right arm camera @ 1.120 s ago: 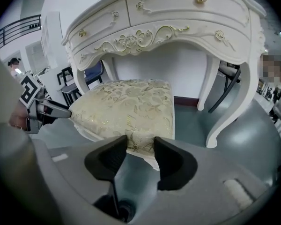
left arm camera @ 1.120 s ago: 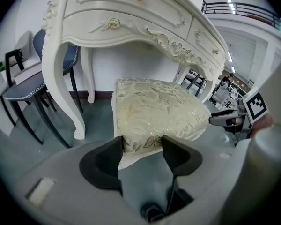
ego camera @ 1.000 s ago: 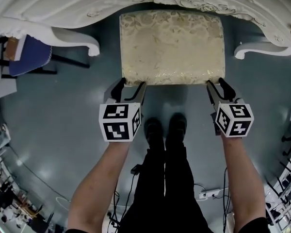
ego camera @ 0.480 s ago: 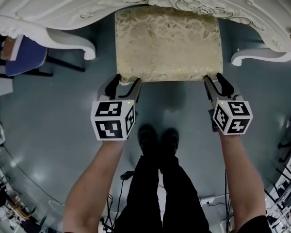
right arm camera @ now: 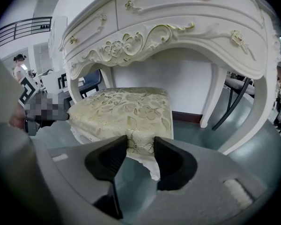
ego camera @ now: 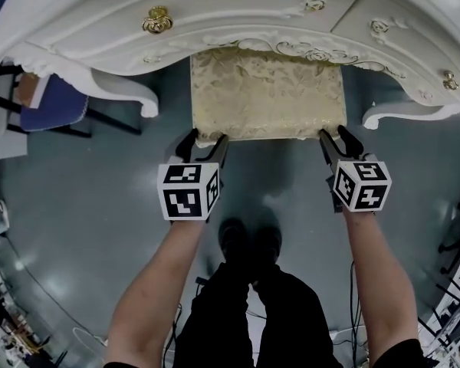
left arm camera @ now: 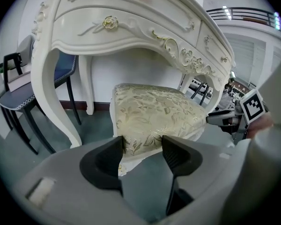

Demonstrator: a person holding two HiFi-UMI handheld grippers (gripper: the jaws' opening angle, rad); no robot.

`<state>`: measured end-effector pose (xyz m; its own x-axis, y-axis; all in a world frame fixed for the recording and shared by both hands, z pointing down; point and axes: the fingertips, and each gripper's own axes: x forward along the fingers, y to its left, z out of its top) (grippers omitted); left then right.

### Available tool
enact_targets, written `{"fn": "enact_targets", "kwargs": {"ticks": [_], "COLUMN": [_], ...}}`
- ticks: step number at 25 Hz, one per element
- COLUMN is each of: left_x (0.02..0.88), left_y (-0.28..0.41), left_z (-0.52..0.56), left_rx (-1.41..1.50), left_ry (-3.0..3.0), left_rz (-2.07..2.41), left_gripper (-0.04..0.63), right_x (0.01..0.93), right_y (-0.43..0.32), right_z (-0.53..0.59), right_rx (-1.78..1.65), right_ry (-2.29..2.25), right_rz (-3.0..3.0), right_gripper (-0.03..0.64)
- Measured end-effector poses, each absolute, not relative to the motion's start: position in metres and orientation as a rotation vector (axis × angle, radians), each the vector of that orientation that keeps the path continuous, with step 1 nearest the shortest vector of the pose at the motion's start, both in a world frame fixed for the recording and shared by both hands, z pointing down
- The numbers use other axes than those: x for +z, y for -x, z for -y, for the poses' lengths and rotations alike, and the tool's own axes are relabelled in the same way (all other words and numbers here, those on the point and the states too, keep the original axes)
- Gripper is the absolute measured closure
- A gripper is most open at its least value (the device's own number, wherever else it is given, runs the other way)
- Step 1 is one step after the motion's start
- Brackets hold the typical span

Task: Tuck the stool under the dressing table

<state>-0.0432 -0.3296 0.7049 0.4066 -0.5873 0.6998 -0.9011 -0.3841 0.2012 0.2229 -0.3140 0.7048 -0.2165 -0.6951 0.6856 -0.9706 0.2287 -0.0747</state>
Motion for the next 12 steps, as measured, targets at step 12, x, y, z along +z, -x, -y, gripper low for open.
{"fn": "enact_targets", "kwargs": {"ticks": [12], "left_x": [0.702], "left_y": [0.049], "left_z": [0.371], "left_rx": [0.68], "left_ry": [-2.155], "left_rz": [1.382], "left_gripper": [0.309], "right_x": [0.702], "right_y": [-0.215], "right_z": [0.342], "right_rx": [0.618], "right_ry": [-1.551], "right_rz": [2.063], "right_gripper": [0.43]}}
